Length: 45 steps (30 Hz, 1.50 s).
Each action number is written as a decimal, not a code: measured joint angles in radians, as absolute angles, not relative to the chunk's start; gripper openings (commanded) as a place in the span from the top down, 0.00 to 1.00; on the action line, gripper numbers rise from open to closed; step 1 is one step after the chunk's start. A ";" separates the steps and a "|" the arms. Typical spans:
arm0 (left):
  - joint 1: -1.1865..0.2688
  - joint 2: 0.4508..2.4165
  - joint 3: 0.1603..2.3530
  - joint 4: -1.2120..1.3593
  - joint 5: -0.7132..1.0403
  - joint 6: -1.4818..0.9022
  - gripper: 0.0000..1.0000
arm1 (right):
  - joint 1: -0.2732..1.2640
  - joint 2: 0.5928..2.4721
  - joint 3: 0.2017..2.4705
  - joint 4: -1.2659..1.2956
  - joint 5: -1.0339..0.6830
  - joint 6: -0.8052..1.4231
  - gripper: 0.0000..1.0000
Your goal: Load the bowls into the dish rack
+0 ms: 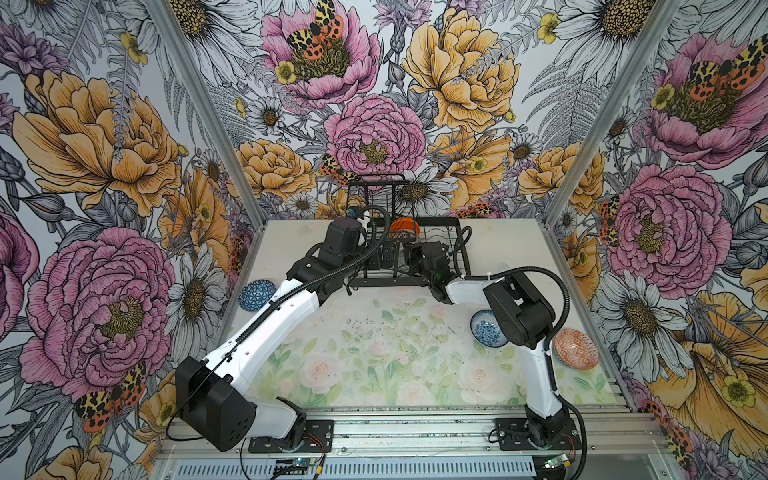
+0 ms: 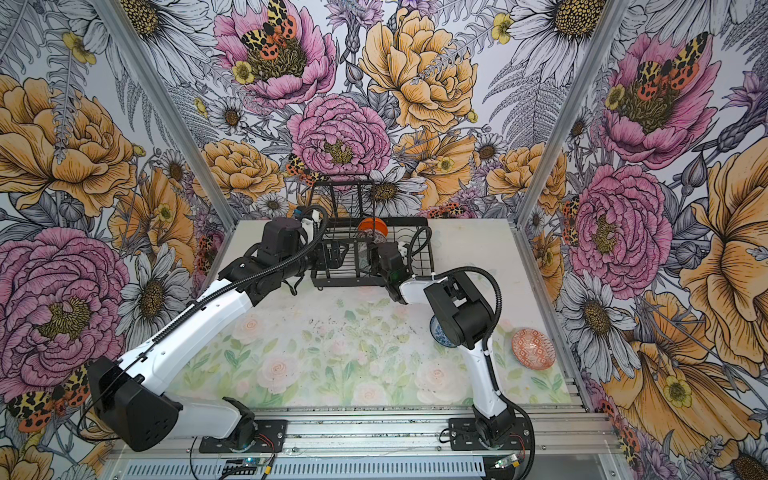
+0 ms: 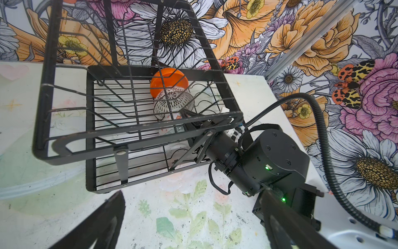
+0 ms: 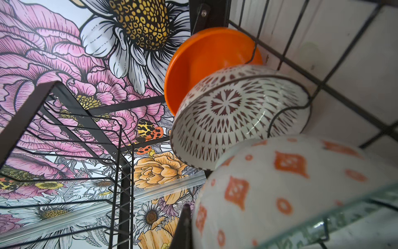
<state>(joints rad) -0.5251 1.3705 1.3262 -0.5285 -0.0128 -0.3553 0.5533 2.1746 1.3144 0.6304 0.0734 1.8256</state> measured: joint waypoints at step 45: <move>-0.525 1.367 1.326 -0.535 -0.015 -0.356 0.01 | 0.543 2.159 1.318 0.551 0.020 1.896 0.74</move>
